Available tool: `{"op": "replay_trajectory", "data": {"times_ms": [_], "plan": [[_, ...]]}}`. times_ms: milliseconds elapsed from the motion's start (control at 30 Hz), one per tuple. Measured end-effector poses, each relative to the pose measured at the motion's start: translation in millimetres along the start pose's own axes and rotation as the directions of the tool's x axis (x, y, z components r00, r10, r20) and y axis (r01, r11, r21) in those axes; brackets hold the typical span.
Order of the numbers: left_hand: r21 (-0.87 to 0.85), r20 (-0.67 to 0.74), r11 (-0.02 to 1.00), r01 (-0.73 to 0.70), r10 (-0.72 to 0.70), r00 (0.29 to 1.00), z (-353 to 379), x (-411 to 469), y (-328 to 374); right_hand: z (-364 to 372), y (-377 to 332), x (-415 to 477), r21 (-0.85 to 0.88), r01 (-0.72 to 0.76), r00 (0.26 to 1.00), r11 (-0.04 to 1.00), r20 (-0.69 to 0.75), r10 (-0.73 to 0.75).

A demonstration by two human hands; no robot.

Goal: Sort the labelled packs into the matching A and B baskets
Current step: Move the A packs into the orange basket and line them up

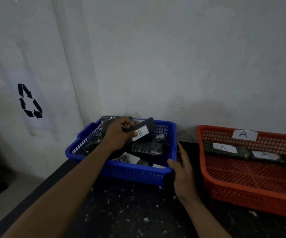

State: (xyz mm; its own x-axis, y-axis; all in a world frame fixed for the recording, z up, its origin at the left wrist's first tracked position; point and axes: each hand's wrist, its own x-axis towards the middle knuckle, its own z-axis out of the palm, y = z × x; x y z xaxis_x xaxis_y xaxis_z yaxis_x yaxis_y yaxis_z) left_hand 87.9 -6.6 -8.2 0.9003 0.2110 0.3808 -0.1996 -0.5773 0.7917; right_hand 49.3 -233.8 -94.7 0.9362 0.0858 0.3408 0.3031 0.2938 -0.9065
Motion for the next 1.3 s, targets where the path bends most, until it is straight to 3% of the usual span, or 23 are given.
{"op": "replay_trajectory", "data": {"times_ms": [167, 267, 333, 433, 533, 633, 700, 767, 833, 900, 1033, 1233, 1300], "plan": [[0.272, 0.149, 0.944, -0.189, 0.153, 0.977, 4, 8, 2, 1, -1, 0, -0.006, -0.008, 1.0, 1.0, -0.009, 0.008], [0.537, 0.206, 0.765, -0.356, 0.291, 0.934, 7, 14, 7, 1, -1, 0, -0.002, -0.013, 1.0, 1.0, -0.016, 0.013], [0.614, 0.21, 0.659, -0.435, 0.396, 0.894, 13, 18, 14, 2, 0, 1, -0.004, -0.016, 1.0, 1.0, -0.017, 0.016], [0.517, 0.353, 0.765, -0.383, 0.217, 0.91, 22, 18, 23, 1, 2, 1, -0.003, -0.018, 1.0, 1.0, -0.013, 0.018], [0.545, 0.527, 0.764, -0.346, 0.009, 0.85, 30, 17, 19, -1, 4, 1, -0.004, -0.024, 1.0, 1.0, 0.0, 0.024], [0.559, 0.617, 0.746, -0.362, -0.082, 0.783, 31, 15, 9, -1, 4, 2, 0.006, -0.023, 1.0, 1.0, -0.001, 0.023], [0.535, 0.606, 0.789, -0.301, -0.11, 0.788, 29, 14, 1, -2, 5, 2, 0.003, -0.024, 1.0, 1.0, 0.003, 0.024], [0.372, 0.556, 0.92, -0.123, -0.115, 0.823, 26, 13, -4, -1, 5, 1, -0.015, -0.016, 1.0, 1.0, 0.002, 0.016], [0.073, 0.5, 0.993, 0.098, -0.121, 0.858, 24, 12, -3, -1, 4, 1, -0.018, -0.014, 1.0, 1.0, -0.001, 0.014], [-0.132, 0.43, 0.969, 0.21, -0.135, 0.893, 21, 12, 1, 0, 4, 2, -0.005, -0.011, 1.0, 1.0, -0.002, 0.011], [-0.317, 0.385, 0.908, 0.275, -0.142, 0.912, 16, 8, 5, 0, 3, 2, 0.005, -0.014, 1.0, 1.0, -0.004, 0.014], [-0.145, 0.425, 0.935, 0.325, -0.238, 0.873, 20, 5, 5, 1, 2, 2, -0.007, -0.01, 1.0, 1.0, -0.007, 0.01], [-0.116, 0.492, 0.948, 0.298, -0.206, 0.846, 18, 5, 5, 1, 1, 2, -0.007, -0.012, 1.0, 1.0, -0.013, 0.012]]}}
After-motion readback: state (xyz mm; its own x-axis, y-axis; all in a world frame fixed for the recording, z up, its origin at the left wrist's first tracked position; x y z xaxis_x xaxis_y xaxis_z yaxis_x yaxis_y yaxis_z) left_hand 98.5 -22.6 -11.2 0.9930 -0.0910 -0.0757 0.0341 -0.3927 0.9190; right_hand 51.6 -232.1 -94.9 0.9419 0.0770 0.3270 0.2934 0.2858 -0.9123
